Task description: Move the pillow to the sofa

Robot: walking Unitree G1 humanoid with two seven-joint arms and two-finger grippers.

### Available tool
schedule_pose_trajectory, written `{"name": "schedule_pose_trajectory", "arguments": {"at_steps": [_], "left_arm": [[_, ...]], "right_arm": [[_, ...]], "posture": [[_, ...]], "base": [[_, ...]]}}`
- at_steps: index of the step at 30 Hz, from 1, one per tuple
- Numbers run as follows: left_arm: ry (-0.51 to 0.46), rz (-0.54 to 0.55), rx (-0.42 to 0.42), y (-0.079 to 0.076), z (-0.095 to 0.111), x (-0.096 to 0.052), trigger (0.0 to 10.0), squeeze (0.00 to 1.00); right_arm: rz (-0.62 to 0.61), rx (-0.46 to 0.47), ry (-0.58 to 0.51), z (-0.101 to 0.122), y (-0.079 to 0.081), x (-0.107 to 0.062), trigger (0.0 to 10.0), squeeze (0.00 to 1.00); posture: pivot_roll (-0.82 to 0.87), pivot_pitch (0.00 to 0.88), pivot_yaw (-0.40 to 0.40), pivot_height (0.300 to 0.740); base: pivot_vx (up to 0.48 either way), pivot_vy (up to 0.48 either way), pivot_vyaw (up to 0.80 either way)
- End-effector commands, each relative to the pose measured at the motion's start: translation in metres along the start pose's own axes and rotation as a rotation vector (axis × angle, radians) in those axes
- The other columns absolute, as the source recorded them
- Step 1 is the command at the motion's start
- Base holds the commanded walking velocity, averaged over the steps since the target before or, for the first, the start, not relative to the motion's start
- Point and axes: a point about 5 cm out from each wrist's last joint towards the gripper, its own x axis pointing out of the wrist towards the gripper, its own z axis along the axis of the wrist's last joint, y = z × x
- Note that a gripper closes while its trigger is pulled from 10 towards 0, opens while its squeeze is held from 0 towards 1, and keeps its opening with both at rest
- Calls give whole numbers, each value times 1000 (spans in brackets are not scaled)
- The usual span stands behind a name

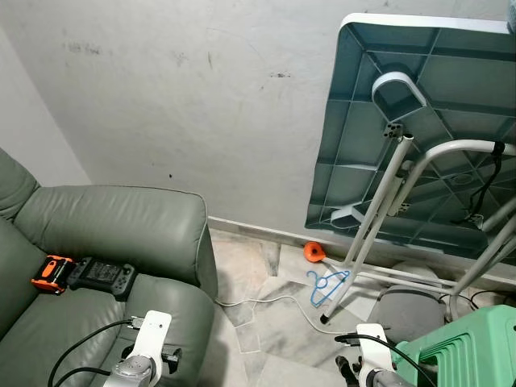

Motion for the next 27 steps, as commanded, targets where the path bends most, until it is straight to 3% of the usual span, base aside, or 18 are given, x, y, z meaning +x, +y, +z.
{"name": "schedule_pose_trajectory", "arguments": {"at_steps": [1,14,27], "left_arm": [[6,22,-10,5,-1,-1,10000,0],[8,-33,13,-2,-1,0,10000,0],[9,-29,-7,-1,-1,0,10000,0]], "right_arm": [[15,-38,-8,1,3,0,10000,0],[52,-128,9,-4,10,0,10000,0],[54,-133,16,-7,11,0,10000,0]], "posture": [[-34,0,80,740],[-37,0,79,740],[-47,0,84,740]], "base": [[0,0,800],[0,0,800],[0,0,800]]}}
